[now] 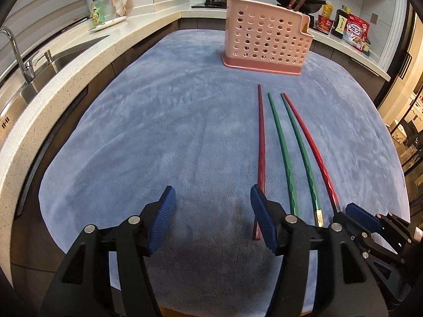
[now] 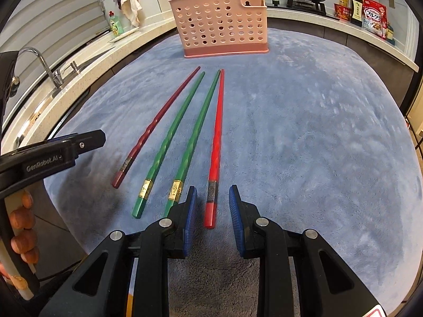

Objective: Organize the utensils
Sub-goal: 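Move both tools back down to the remaining chopsticks on the cloth, then grasp a dark red chopstick with left tool while right tool grasps a red one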

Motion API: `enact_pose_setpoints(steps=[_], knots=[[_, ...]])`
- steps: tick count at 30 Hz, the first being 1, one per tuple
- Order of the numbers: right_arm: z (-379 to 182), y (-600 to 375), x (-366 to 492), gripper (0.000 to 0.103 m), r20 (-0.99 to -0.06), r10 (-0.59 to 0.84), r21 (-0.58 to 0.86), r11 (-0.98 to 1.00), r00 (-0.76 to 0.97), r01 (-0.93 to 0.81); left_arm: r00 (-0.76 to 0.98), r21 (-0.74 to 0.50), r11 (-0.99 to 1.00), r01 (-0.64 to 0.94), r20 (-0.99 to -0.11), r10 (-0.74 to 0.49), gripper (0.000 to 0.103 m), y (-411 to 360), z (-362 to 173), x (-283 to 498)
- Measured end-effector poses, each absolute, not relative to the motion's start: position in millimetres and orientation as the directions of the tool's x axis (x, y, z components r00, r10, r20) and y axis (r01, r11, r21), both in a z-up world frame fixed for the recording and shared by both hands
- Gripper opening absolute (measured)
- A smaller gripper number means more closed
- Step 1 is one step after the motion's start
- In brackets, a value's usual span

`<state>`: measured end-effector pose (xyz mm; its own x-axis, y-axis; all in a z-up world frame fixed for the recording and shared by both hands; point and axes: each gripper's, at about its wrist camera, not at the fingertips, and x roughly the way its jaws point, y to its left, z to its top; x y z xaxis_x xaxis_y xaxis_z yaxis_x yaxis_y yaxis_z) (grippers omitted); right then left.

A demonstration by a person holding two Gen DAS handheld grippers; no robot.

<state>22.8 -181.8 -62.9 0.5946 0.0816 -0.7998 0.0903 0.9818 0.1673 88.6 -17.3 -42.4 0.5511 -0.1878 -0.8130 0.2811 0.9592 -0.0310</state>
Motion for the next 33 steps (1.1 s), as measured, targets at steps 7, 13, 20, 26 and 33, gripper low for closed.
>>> enact_pose_setpoints(steps=[7,13,20,26,33], knots=[[-68.3,-183.0,21.4,0.019,-0.804,0.073,0.161,0.982,0.590,0.097,0.528,-0.025,0.954,0.298,-0.828,-0.187,0.056,-23.3,-52.3,84.5],[-69.7,-185.1,21.2,0.013,-0.804,0.062,0.156,0.982,0.592,0.110,0.516,-0.020,0.950,0.312,-0.836,-0.187,0.056,-30.4,-59.3,83.1],[-70.7,-187.6,21.0,0.009,-0.802,0.064,0.162,0.980,0.593,0.114,0.492,-0.029,0.946,0.322,-0.849,-0.193,0.056,-35.9,-68.1,83.7],[-70.7,-187.9,20.6,0.009,-0.802,0.066,0.165,0.980,0.594,0.114,0.492,-0.018,0.946,0.325,-0.851,-0.186,0.056,-40.8,-72.9,85.0],[-70.9,-188.0,20.4,0.009,-0.801,0.065,0.165,0.980,0.595,0.115,0.493,-0.020,0.944,0.330,-0.849,-0.191,0.041,-41.0,-73.1,84.9]])
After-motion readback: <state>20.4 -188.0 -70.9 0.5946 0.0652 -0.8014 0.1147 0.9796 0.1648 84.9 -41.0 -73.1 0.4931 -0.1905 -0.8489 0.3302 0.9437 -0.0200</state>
